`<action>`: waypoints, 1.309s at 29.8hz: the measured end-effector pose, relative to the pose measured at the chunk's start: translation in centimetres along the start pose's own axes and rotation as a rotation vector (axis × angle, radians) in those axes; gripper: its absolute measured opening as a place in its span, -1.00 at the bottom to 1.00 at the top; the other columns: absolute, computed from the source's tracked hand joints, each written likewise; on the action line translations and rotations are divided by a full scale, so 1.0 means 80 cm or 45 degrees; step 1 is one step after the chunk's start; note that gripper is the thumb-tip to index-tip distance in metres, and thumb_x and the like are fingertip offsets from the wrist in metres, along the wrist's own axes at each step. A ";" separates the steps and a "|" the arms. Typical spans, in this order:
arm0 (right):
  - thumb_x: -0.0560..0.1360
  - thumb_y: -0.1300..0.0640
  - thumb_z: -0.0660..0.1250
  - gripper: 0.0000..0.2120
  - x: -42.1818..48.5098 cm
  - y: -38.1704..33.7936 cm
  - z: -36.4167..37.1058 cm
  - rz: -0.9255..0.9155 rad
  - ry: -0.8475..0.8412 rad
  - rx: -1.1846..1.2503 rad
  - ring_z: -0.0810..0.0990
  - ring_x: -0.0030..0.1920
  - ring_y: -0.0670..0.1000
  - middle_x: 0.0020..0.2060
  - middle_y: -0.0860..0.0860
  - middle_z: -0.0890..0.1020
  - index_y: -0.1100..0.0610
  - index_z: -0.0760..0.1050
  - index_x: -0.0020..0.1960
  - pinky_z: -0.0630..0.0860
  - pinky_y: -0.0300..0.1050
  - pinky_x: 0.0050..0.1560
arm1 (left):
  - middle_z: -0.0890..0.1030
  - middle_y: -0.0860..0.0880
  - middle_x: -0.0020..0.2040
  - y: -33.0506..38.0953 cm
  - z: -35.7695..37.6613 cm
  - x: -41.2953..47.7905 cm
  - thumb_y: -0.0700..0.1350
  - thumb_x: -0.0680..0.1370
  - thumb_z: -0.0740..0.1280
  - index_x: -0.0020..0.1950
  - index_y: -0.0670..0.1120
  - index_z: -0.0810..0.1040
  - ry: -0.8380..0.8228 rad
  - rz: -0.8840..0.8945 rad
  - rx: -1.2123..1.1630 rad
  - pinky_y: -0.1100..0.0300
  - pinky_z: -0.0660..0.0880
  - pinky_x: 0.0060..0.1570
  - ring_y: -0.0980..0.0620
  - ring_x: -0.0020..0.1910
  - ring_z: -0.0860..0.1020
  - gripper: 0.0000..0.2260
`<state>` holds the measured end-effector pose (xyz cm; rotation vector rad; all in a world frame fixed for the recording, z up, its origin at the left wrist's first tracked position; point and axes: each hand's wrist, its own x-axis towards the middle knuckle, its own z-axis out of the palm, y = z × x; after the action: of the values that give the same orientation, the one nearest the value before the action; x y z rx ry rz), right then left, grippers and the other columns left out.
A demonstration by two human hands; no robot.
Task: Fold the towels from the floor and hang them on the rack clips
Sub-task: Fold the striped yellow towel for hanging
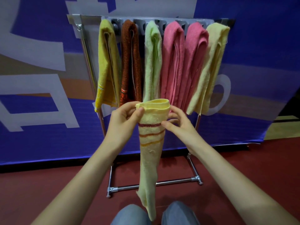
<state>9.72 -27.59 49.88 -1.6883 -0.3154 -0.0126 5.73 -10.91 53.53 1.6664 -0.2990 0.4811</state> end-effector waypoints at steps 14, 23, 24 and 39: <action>0.43 0.31 0.32 -0.93 -0.011 -0.016 0.020 -0.070 -0.379 0.063 0.58 -0.30 -0.19 -0.38 -0.09 0.63 0.30 0.57 -0.14 0.50 -0.40 -0.25 | 0.46 0.06 0.12 0.040 -0.033 0.029 0.05 0.35 0.43 0.35 -0.06 0.34 -0.436 -0.539 0.616 0.32 0.38 -0.01 0.13 0.08 0.46 -0.38; 0.44 0.29 0.28 -0.83 -0.024 0.009 0.011 0.024 -0.350 0.214 0.63 -0.17 -0.21 -0.28 -0.13 0.69 0.06 0.55 -0.08 0.55 -0.35 -0.13 | 0.55 0.02 -0.27 0.065 -0.018 0.048 -0.11 0.38 0.43 -0.21 0.02 0.51 -0.312 -0.287 0.413 0.31 0.52 -0.39 0.12 -0.32 0.54 -0.89; 0.45 0.29 0.28 -0.83 -0.028 0.015 0.012 0.047 -0.352 0.225 0.64 -0.16 -0.20 -0.28 -0.15 0.69 0.07 0.55 -0.07 0.55 -0.36 -0.13 | 0.55 0.02 -0.28 0.068 -0.016 0.049 -0.12 0.38 0.43 -0.21 0.02 0.51 -0.288 -0.231 0.403 0.32 0.52 -0.40 0.13 -0.33 0.53 -0.89; 0.46 0.27 0.30 -0.95 -0.037 0.089 0.033 0.233 -0.368 0.274 0.58 -0.28 -0.24 -0.36 -0.13 0.67 0.16 0.52 -0.15 0.45 -0.42 -0.22 | 0.50 0.01 -0.15 0.053 -0.096 0.059 -0.16 0.42 0.38 0.07 -0.08 0.44 0.064 -0.137 0.551 0.20 0.46 -0.31 0.06 -0.19 0.51 -0.74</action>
<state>7.93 -26.41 42.06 -1.4986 -0.3628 0.3913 6.79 -3.62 60.26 2.0742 -0.0674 0.5317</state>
